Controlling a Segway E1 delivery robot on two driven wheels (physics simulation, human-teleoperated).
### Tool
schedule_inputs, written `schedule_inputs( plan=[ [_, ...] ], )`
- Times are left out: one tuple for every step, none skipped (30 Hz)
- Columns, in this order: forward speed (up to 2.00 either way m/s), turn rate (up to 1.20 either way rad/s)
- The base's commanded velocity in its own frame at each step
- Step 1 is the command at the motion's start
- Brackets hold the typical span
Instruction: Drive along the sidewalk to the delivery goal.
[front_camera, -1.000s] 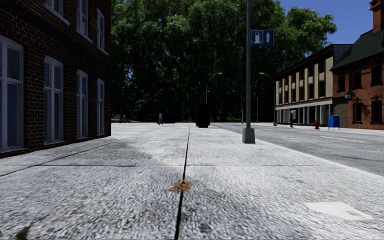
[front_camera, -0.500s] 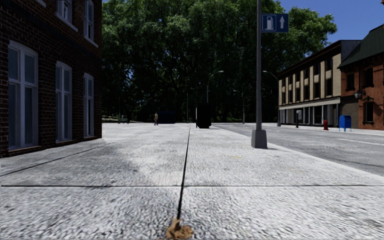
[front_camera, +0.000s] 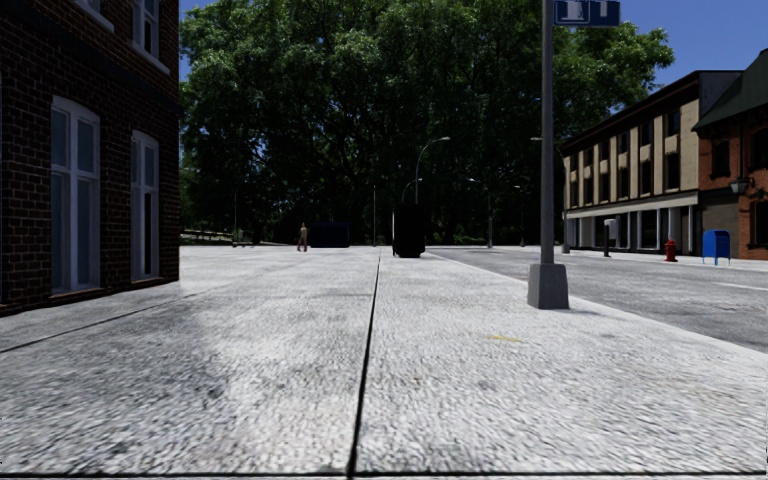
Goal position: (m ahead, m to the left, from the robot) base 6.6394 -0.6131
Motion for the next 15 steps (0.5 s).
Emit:
schedule_inputs(
  plan=[
    [2.0, 0.0],
    [2.0, 0.0],
    [2.0, 0.0],
    [2.0, 0.0],
    [2.0, 0.0],
    [2.0, 0.0],
    [2.0, 0.0],
    [2.0, 0.0],
    [2.0, 0.0],
    [2.0, 0.0],
    [2.0, 0.0],
    [2.0, 0.5],
    [2.0, 0.88],
    [2.0, 0.9],
    [2.0, 0.9]
  ],
)
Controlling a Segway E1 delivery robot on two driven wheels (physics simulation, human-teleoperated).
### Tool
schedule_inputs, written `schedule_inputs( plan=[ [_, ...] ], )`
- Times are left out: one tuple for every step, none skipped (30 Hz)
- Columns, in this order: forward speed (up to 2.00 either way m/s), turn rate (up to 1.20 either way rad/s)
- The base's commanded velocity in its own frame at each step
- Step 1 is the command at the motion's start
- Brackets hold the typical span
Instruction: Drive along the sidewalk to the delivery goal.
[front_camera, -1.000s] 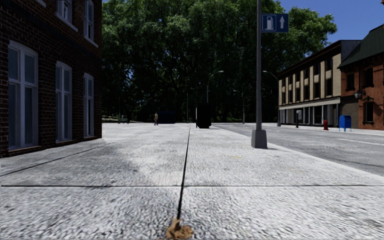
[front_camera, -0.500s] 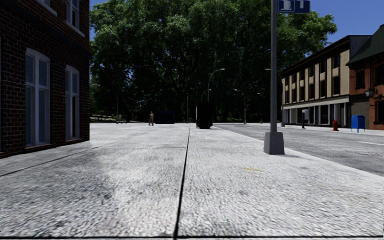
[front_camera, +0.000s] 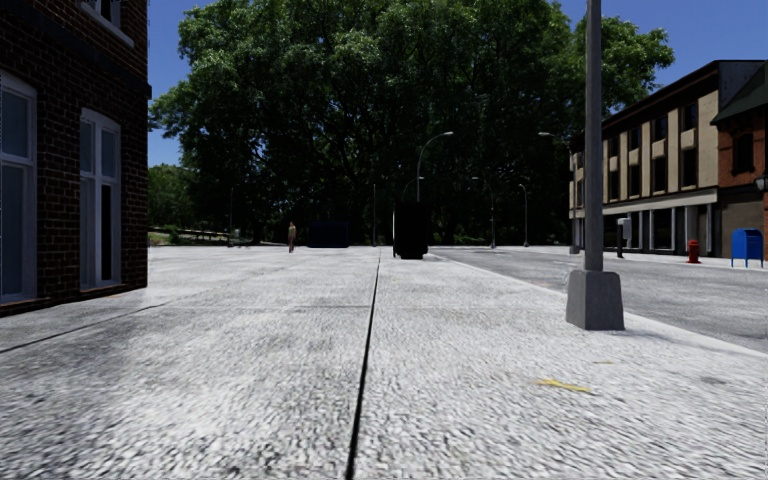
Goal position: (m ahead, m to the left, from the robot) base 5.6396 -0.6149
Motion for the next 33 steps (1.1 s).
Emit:
schedule_inputs(
  plan=[
    [2.0, 0.21],
    [2.0, 0.21],
    [2.0, 0.05],
    [2.0, 0.0],
    [2.0, 0.0],
    [2.0, 0.0],
    [2.0, 0.0],
    [2.0, 0.0],
    [2.0, 0.0],
    [2.0, 0.0],
    [2.0, 0.0],
    [2.0, 0.0],
    [2.0, 0.0],
    [2.0, 0.0],
    [2.0, 0.0],
    [2.0, 0.0],
    [2.0, 0.0],
    [2.0, 0.0],
    [2.0, 0.0],
    [2.0, 0.0],
    [2.0, 0.0],
    [2.0, 0.0],
    [2.0, 0.0],
    [2.0, 0.0],
    [2.0, 0.0],
    [2.0, 0.0],
    [2.0, 0.0],
    [2.0, 0.0],
    [2.0, 0.0],
    [2.0, 0.0],
    [2.0, 0.0],
    [2.0, 0.0],
    [2.0, 0.0]
  ],
)
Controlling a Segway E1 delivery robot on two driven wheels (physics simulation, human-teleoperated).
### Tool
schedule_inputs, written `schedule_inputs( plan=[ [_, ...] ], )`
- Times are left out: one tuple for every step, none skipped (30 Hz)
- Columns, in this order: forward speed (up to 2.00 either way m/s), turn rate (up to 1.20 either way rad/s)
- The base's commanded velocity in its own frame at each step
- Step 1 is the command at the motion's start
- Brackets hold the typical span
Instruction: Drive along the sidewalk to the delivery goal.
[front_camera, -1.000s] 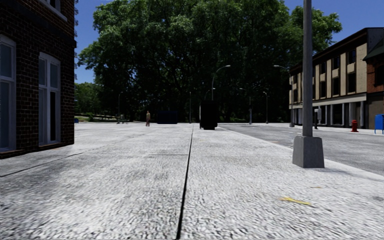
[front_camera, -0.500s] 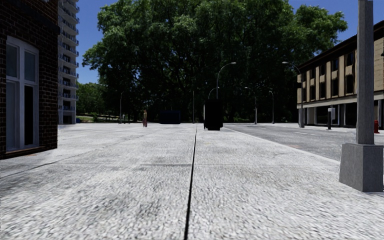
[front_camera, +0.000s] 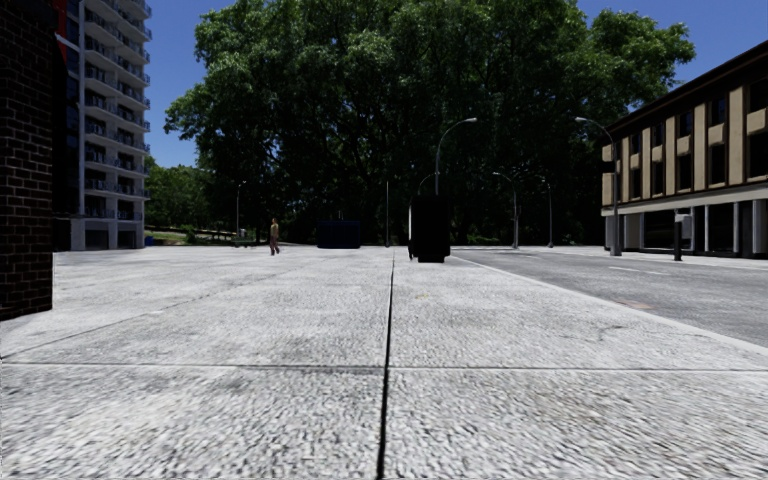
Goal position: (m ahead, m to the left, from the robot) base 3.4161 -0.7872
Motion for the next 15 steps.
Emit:
schedule_inputs(
  plan=[
    [2.0, 0.0],
    [2.0, 0.0],
    [2.0, 0.0],
    [2.0, 0.0],
    [2.0, 0.0],
    [2.0, 0.0],
    [2.0, 0.0],
    [2.0, 0.0],
    [2.0, 0.0],
    [2.0, 0.0],
    [2.0, 0.0],
    [2.0, 0.0],
    [2.0, 0.0],
    [2.0, 0.0],
    [2.0, 0.0]
  ],
)
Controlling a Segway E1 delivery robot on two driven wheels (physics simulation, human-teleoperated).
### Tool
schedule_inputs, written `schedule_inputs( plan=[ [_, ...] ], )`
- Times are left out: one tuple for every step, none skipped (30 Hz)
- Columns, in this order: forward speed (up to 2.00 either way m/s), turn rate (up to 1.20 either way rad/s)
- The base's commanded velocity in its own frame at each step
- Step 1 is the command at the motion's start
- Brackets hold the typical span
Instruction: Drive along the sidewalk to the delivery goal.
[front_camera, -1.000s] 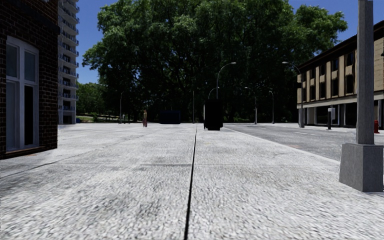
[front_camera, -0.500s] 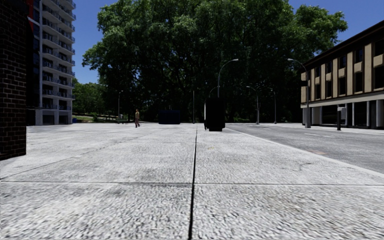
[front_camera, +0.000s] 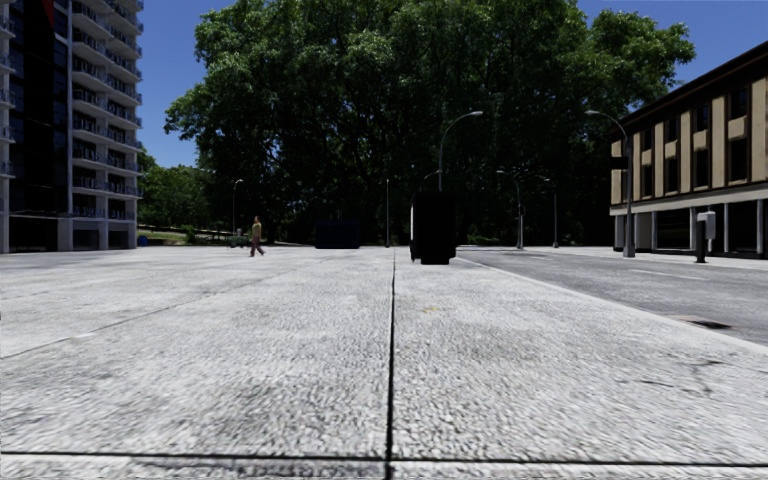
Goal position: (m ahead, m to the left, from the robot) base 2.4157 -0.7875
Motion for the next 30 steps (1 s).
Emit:
schedule_inputs(
  plan=[
    [2.0, 0.0],
    [2.0, 0.0],
    [2.0, 0.0],
    [2.0, 0.0],
    [2.0, 0.0],
    [2.0, 0.0],
    [2.0, 0.0],
    [2.0, 0.0],
    [2.0, 0.0],
    [2.0, 0.0],
    [2.0, 0.0],
    [2.0, 0.0],
    [2.0, 0.0],
    [2.0, 0.0],
    [2.0, 0.0],
    [2.0, 0.0],
    [2.0, -0.19],
    [2.0, -0.44],
    [2.0, -0.59],
    [2.0, -0.59],
    [2.0, -0.66],
    [2.0, -0.67],
    [2.0, -0.67],
    [2.0, -0.22],
    [2.0, -0.06],
    [2.0, -0.02],
    [2.0, 0.0],
    [2.0, 0.0],
    [2.0, 0.0],
    [2.0, 0.0]
  ],
)
